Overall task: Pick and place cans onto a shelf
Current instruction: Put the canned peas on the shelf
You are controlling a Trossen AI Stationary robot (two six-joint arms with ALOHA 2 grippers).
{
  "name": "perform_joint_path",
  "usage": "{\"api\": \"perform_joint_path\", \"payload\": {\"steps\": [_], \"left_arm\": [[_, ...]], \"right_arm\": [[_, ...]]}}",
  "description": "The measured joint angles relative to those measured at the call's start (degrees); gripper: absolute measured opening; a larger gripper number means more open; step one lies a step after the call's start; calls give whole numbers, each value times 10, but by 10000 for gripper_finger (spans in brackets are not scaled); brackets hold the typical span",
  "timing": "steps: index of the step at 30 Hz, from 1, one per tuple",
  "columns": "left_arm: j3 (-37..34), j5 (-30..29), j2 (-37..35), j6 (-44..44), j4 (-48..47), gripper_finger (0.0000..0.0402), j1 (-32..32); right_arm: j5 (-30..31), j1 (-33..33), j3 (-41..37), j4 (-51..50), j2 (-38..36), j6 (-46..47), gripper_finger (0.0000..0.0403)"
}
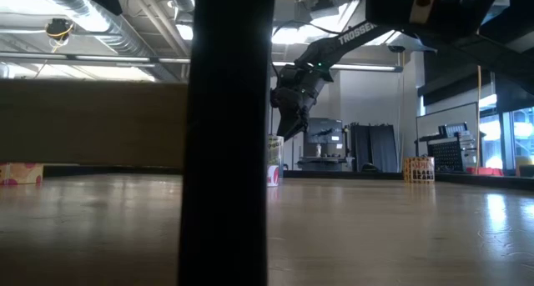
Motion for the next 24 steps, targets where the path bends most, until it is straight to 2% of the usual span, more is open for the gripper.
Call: {"api": "perform_joint_path", "payload": {"steps": [24], "left_arm": [[0,1,0,0,0,1,0]], "right_arm": [[4,0,-1,0,1,30,114]]}}
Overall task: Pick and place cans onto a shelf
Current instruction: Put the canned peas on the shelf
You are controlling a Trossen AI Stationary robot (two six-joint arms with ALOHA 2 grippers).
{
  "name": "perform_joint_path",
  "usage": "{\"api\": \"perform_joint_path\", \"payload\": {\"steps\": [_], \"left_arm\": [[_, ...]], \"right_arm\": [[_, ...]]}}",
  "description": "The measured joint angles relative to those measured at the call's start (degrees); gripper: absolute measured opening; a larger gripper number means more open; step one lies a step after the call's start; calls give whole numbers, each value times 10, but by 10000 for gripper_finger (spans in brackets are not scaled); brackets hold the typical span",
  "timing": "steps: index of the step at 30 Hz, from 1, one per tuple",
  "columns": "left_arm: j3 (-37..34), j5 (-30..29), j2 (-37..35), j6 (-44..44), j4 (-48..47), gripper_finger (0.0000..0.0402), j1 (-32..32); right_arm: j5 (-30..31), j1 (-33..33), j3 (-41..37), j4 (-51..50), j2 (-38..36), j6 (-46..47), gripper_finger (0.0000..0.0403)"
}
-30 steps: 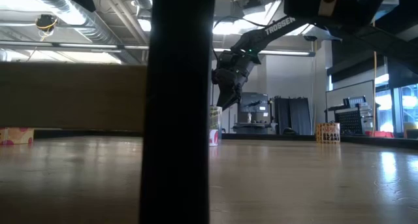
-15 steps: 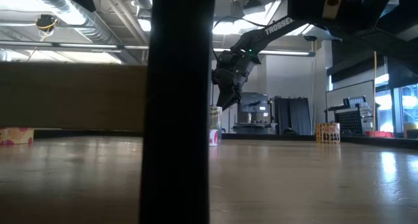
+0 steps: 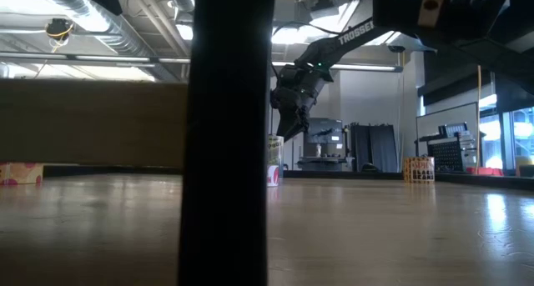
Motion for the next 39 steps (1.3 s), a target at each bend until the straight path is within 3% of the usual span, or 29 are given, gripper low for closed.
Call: {"api": "perform_joint_path", "payload": {"steps": [23,39], "left_arm": [[0,0,0,0,0,1,0],[0,0,0,0,0,1,0]], "right_arm": [[1,0,0,2,0,15,8],[2,4,0,0,0,28,1]]}}
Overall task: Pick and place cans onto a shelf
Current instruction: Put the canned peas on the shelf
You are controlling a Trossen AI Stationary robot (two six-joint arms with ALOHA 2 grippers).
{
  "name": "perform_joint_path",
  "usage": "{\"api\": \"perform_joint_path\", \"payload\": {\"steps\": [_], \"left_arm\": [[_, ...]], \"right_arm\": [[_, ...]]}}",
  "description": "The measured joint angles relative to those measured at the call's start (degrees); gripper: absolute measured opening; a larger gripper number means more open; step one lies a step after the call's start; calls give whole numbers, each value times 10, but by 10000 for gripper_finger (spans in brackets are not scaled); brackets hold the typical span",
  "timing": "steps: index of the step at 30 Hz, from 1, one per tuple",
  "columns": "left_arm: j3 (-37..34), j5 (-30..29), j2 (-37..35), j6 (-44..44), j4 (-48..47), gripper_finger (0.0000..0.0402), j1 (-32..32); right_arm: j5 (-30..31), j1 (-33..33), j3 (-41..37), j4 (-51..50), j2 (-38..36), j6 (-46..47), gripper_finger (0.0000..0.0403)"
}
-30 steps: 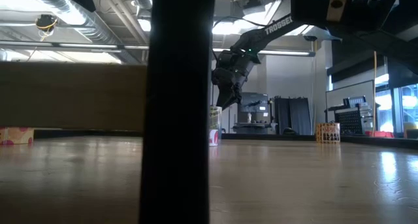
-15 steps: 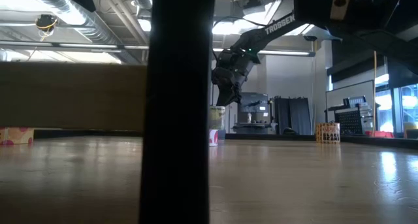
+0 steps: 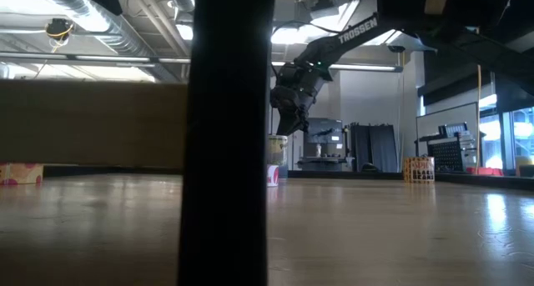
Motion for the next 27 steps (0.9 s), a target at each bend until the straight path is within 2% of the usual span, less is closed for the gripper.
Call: {"api": "perform_joint_path", "payload": {"steps": [7,12,27], "left_arm": [[0,0,0,0,0,3,0],[0,0,0,0,0,1,0],[0,0,0,4,0,2,0]], "right_arm": [[1,10,30,-35,4,-3,1],[28,19,55,-60,5,-15,0],[15,43,57,-68,4,-17,0]]}}
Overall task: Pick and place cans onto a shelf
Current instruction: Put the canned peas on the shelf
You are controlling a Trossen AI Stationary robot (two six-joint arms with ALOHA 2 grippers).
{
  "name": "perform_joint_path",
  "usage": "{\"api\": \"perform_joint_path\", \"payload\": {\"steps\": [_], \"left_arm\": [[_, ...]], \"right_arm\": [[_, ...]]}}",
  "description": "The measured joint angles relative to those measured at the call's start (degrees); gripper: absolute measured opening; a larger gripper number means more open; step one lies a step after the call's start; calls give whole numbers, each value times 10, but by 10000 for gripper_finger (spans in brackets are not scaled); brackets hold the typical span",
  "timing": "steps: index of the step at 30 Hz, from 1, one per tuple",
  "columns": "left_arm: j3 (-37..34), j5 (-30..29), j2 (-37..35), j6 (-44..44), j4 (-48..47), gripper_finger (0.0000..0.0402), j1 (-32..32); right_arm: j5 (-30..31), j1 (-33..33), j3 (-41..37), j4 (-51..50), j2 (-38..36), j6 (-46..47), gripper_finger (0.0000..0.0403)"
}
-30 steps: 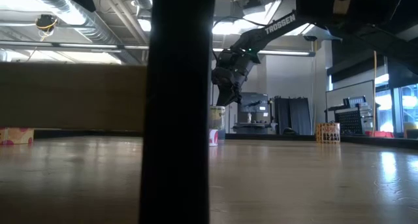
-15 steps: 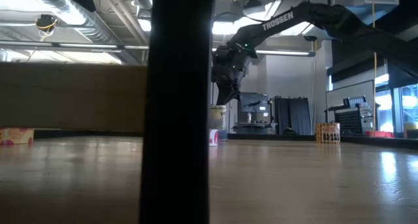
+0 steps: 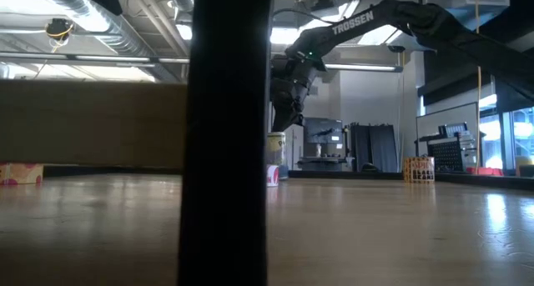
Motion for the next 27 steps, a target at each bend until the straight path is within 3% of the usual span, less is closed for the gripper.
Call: {"api": "perform_joint_path", "payload": {"steps": [17,27], "left_arm": [[0,0,0,1,0,2,0],[0,0,0,1,-1,2,0]], "right_arm": [[-15,38,33,-7,-2,1,0],[8,57,48,-24,-13,17,0]]}}
